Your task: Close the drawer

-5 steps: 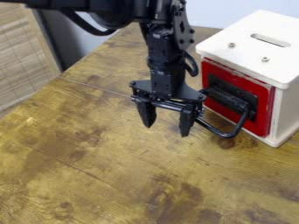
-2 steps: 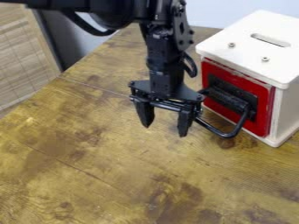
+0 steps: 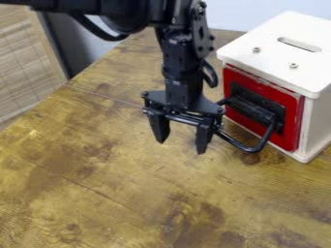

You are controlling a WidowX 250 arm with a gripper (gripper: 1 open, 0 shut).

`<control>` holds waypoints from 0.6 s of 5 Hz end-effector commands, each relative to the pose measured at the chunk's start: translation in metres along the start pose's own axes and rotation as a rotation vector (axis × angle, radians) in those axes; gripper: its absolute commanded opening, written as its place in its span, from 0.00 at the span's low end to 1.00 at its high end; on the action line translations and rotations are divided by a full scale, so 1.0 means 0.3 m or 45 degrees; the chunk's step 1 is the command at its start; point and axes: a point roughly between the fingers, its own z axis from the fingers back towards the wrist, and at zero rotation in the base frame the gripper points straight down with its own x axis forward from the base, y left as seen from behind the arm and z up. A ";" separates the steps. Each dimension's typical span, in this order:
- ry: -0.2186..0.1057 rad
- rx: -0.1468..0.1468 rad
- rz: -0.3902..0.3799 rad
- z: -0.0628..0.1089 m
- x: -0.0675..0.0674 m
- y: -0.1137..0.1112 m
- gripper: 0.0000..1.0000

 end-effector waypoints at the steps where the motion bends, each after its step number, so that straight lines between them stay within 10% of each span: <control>1: -0.069 0.005 -0.029 0.065 0.034 -0.018 1.00; 3: -0.061 -0.004 -0.040 0.067 0.038 -0.029 1.00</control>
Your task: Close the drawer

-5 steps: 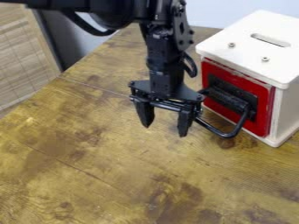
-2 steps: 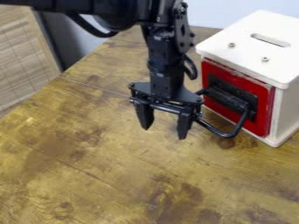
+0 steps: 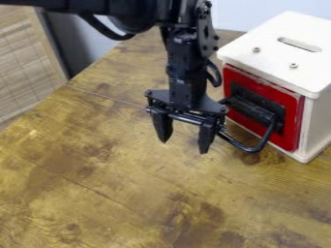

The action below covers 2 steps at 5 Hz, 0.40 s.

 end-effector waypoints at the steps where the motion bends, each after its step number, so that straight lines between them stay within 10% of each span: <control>1: -0.075 -0.012 -0.018 0.060 0.028 -0.021 1.00; 2: -0.076 -0.019 -0.021 0.061 0.029 -0.023 1.00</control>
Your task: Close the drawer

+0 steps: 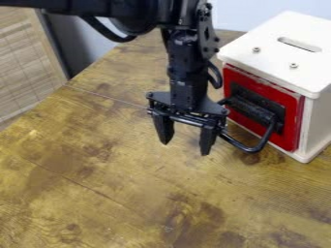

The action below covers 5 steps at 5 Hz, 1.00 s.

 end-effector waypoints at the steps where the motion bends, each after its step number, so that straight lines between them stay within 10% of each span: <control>1: -0.087 -0.012 -0.021 0.072 0.030 -0.019 1.00; 5: -0.077 -0.006 -0.016 0.060 0.034 -0.022 1.00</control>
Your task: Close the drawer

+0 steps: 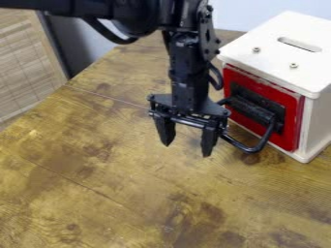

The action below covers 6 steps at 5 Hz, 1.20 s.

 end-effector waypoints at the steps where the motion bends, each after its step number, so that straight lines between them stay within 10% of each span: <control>1: -0.076 0.007 -0.024 0.061 0.022 -0.017 1.00; 6: -0.057 0.028 -0.023 0.051 0.007 -0.013 1.00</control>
